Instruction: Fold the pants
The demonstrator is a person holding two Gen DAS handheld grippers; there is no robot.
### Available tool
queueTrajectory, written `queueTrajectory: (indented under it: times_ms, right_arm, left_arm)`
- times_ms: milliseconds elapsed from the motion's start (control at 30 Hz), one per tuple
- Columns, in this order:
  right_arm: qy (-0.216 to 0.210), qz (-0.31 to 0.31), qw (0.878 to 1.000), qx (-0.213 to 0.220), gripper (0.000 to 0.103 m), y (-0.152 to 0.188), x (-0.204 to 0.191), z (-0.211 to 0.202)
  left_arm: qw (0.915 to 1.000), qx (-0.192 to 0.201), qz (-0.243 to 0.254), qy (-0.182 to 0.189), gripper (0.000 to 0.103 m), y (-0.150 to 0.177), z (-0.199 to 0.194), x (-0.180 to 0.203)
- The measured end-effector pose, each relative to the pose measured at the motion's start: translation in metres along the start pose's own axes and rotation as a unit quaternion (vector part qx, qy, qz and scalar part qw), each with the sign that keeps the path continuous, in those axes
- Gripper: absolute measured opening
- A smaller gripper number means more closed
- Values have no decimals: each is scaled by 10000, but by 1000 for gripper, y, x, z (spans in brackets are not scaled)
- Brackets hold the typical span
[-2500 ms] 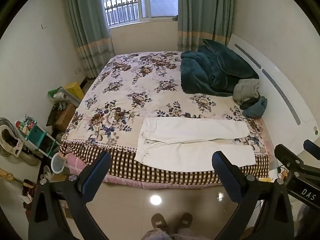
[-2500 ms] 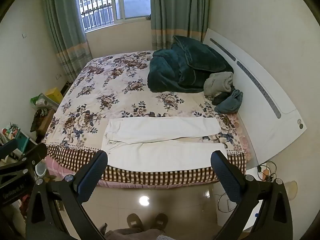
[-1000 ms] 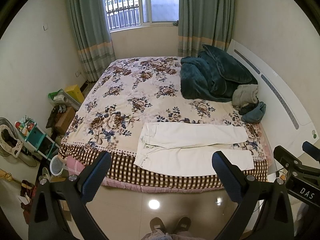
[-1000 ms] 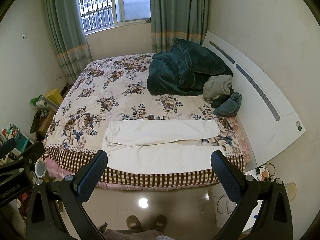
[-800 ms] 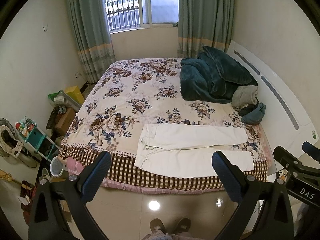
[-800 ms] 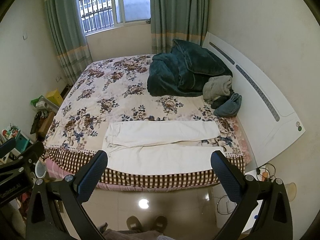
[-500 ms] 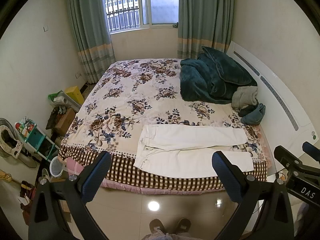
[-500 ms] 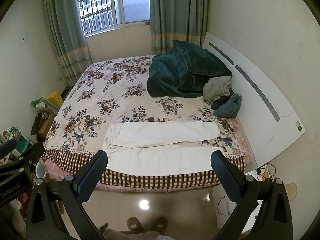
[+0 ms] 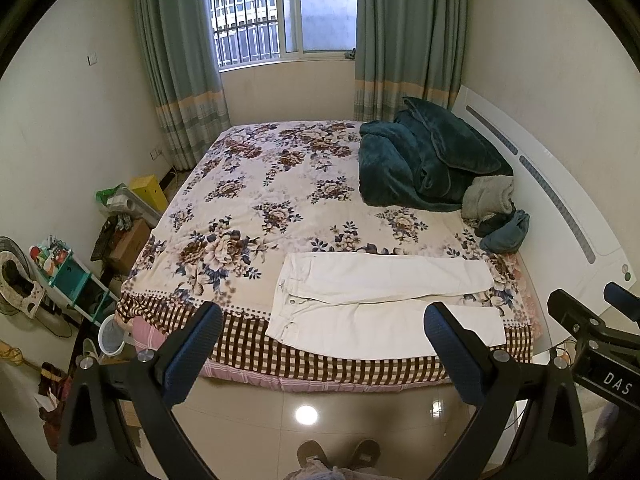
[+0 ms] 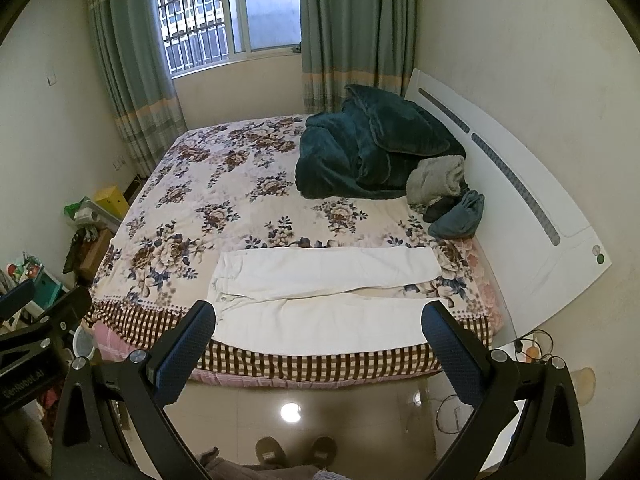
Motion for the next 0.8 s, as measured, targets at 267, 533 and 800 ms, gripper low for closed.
queueTrajectory:
  times_ms: [267, 533, 800]
  right_arm:
    - [2, 1, 10000, 5, 103, 2, -1, 0]
    - [-64, -10, 10000, -10, 103, 2, -1, 1]
    - [-101, 95, 9999, -25, 103, 5, 21, 22]
  left_arm:
    - [10000, 18, 17, 0, 103, 1, 0, 0]
    - [10000, 35, 2, 2, 103, 2, -3, -2]
    - [9993, 194, -178, -251, 103, -17, 5, 5]
Point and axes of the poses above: each gripper's, at about its wrist camera, not at the fingertips, and z roughly the way its jaws point, x to its right, y to its underside, the point moved 10 cm from there along z, roughly the way its jaws point, and after that the axes turned 14 degrees about -x, right-handed, at the moved point
